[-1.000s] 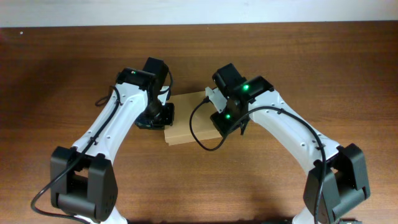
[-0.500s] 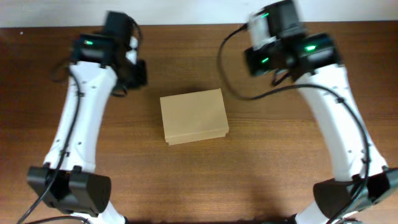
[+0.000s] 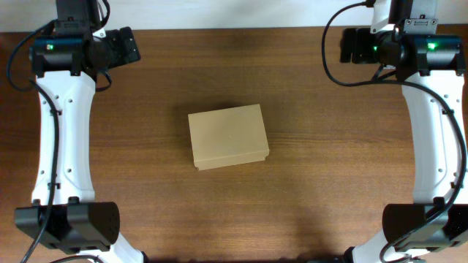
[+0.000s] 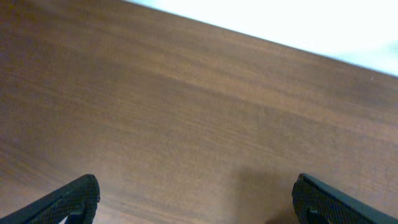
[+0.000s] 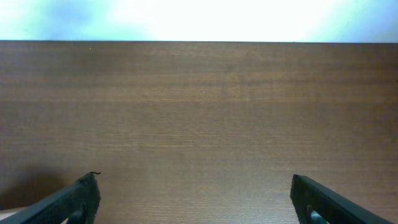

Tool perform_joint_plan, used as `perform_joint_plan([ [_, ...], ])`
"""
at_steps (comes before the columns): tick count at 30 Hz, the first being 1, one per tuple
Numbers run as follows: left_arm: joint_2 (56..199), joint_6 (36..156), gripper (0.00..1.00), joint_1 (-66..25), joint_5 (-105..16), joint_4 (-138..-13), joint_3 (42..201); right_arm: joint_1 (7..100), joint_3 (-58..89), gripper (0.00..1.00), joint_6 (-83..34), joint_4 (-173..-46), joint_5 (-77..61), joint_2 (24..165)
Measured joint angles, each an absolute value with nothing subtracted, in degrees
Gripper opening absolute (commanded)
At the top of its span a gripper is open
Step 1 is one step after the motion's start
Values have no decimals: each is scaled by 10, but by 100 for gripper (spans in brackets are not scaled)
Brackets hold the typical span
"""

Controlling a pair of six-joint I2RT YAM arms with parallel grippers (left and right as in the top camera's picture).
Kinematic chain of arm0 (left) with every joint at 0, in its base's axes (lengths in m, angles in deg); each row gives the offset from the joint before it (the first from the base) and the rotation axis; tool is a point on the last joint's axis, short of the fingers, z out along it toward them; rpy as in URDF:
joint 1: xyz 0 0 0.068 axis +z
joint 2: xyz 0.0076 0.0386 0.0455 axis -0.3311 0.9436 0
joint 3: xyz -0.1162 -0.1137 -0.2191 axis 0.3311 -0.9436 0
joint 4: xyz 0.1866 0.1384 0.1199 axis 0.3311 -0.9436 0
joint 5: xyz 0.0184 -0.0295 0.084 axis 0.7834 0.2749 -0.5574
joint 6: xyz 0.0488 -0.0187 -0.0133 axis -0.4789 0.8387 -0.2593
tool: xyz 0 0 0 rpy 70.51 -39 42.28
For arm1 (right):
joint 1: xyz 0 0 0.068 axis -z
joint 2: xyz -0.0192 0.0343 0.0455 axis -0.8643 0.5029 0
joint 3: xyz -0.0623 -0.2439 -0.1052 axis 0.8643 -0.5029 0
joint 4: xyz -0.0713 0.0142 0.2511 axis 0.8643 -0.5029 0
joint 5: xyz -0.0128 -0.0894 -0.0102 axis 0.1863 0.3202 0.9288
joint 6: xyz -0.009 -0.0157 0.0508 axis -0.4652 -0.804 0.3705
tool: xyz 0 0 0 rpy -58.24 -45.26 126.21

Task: Pack container

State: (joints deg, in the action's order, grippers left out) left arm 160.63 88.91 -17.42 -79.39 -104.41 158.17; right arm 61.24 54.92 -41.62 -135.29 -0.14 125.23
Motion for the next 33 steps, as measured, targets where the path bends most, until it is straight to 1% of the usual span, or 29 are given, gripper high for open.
perform_joint_plan([
  [33, 1606, 889, 100, -174, -794, -1042, 1582, 612, 549, 99, -417, -1358, 13, 1252],
])
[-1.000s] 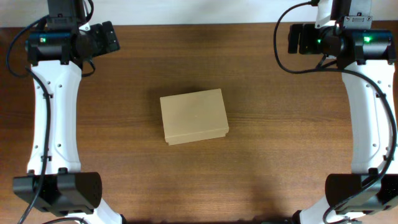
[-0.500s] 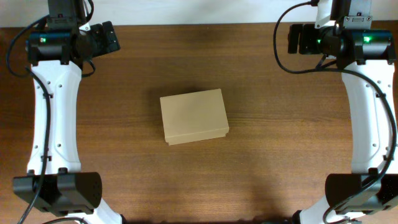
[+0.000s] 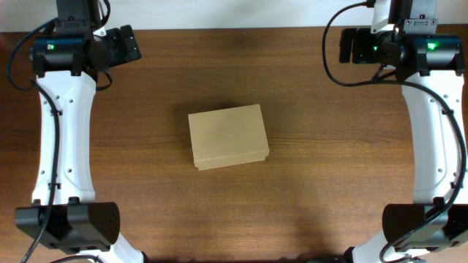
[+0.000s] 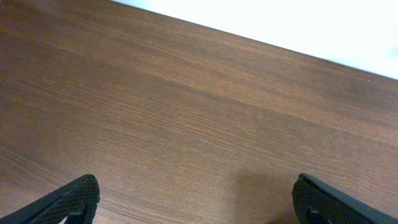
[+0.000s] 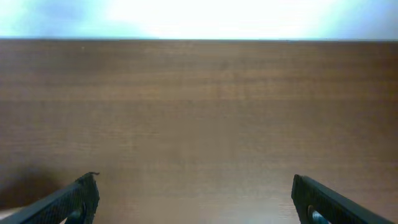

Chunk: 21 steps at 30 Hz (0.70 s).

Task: Pack container

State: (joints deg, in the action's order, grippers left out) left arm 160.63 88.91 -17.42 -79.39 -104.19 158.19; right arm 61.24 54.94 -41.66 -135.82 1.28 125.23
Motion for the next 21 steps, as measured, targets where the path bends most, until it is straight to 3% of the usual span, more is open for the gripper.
perform_joint_plan([
  [9, 1606, 889, 100, -174, -794, -1042, 1582, 612, 542, 99, -416, -1387, 22, 1208],
  [16, 1606, 889, 100, -174, -794, -1042, 1582, 612, 475, 99, -417, -1301, 14, 1022],
  [21, 1606, 889, 100, -174, -794, -1042, 1582, 612, 349, 99, -417, -1232, 4, 852],
])
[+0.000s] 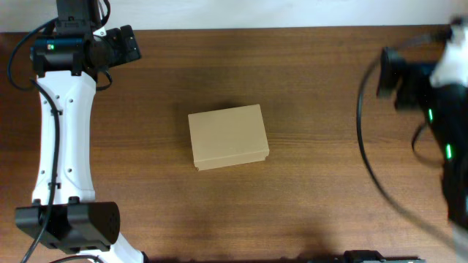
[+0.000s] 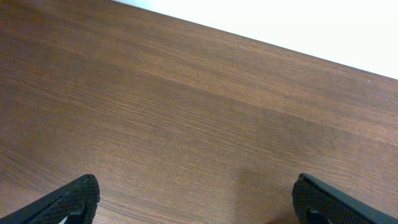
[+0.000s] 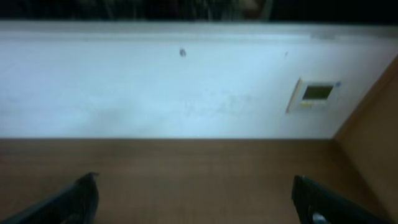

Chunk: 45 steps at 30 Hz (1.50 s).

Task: Pack container

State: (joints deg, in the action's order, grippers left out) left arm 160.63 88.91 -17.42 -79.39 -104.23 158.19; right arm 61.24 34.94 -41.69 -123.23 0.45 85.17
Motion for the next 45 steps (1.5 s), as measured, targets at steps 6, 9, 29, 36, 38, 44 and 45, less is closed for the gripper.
perform_joint_plan([
  [6, 1606, 889, 100, -174, -794, -1042, 1582, 612, 156, 99, -416, -1158, -26, 682],
  [9, 1606, 889, 100, -174, -794, -1042, 1582, 612, 55, 99, -416, -1152, -46, 597],
  [29, 1606, 889, 100, -174, -794, -1042, 1582, 612, -407, 99, -417, -1066, -113, 258],
  [36, 1606, 889, 100, -174, -794, -1042, 1582, 612, -453, 99, -416, -1066, -117, 243],
  [38, 1606, 889, 100, -174, -794, -1042, 1582, 612, -460, 99, -416, -1065, -117, 243],
  [44, 1606, 889, 100, -174, -794, -1042, 1582, 612, -480, 99, -416, -1065, -117, 243],
  [45, 1606, 889, 100, -174, -794, -1042, 1582, 612, -486, 99, -416, -1065, -117, 243],
])
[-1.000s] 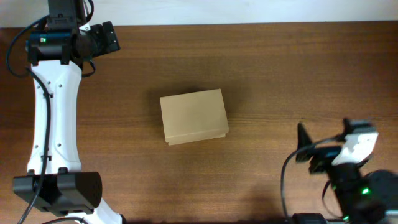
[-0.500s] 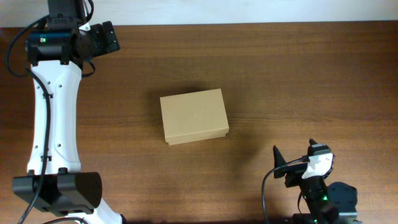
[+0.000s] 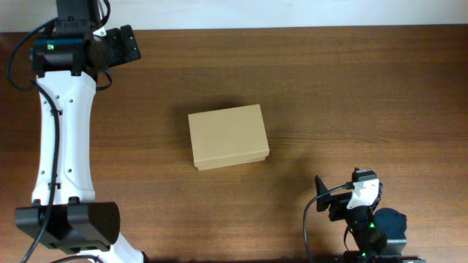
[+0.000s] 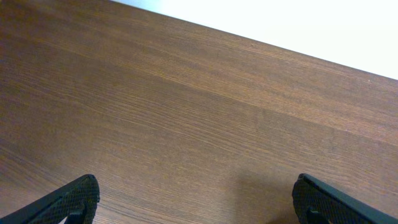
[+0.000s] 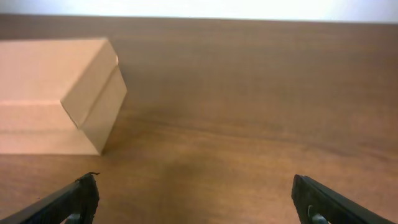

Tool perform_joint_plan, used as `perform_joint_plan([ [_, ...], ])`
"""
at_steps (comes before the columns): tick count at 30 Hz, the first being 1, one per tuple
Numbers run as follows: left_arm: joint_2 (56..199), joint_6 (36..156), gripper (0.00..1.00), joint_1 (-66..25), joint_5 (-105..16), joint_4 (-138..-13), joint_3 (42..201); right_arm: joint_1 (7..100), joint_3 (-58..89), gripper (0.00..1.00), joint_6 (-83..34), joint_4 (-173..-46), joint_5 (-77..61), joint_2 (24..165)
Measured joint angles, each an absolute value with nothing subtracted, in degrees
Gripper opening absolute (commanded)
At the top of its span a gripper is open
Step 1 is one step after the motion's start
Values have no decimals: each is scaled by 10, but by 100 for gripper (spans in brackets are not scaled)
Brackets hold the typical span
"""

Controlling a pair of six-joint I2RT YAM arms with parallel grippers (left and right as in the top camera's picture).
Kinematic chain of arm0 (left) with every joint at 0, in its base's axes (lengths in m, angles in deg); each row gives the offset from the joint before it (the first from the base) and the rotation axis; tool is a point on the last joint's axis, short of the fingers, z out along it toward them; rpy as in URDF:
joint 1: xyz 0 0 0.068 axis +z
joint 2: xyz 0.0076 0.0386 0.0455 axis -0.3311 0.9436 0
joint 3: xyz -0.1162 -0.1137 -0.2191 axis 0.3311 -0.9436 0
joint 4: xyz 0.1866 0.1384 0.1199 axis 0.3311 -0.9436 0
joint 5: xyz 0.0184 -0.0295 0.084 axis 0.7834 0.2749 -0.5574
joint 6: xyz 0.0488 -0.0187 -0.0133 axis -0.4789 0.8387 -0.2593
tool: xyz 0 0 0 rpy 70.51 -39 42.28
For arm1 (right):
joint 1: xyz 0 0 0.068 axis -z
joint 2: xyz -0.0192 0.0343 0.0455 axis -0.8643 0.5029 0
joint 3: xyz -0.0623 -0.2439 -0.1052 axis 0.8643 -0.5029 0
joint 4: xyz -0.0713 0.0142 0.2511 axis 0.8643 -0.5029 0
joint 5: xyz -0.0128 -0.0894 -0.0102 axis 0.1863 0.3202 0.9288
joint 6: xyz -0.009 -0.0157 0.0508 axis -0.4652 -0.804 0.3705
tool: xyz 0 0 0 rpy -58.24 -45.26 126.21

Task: Pack container

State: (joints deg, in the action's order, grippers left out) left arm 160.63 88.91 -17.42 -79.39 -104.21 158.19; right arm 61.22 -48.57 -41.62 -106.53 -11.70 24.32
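Observation:
A closed tan cardboard box (image 3: 228,136) lies in the middle of the brown table. The right wrist view shows the box (image 5: 59,93) at its left, some way ahead of my right gripper (image 5: 194,208), which is open with nothing between its fingers. In the overhead view the right gripper (image 3: 324,199) sits low at the front right, its arm folded over its base. My left gripper (image 3: 126,44) is at the back left corner, far from the box. It is open (image 4: 196,208) over bare wood.
The brown wooden table (image 3: 329,95) runs to a white wall at the back. The left arm's white links (image 3: 62,131) run down the left side. The right arm's base (image 3: 380,226) sits at the front right edge.
The right arm was a blur at the right edge with its camera on a wall; now it is folded low at the front right, facing the box. The left arm has not moved.
Both grippers stood open at the back corners over bare table, the box in the middle. The right arm then showed blurred at the right edge, camera on the wall. It is now low at the front right; the box has not moved.

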Motion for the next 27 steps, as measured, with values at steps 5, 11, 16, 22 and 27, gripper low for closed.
perform_joint_plan([
  [5, 1606, 889, 100, -174, -794, -1042, 1582, 612, -495, 99, -416, -1062, -117, 243],
  [11, 1606, 889, 100, -174, -794, -1042, 1582, 612, -495, 99, -416, -1062, -117, 243],
  [16, 1606, 889, 100, -174, -794, -1042, 1582, 612, -495, 99, -417, -1062, -117, 243],
  [22, 1606, 889, 100, -174, -794, -1042, 1582, 612, -495, 99, -416, -1062, -117, 243],
  [27, 1602, 889, 100, -176, -794, -1042, 1582, 612, -495, 99, -416, -1062, -117, 243],
])
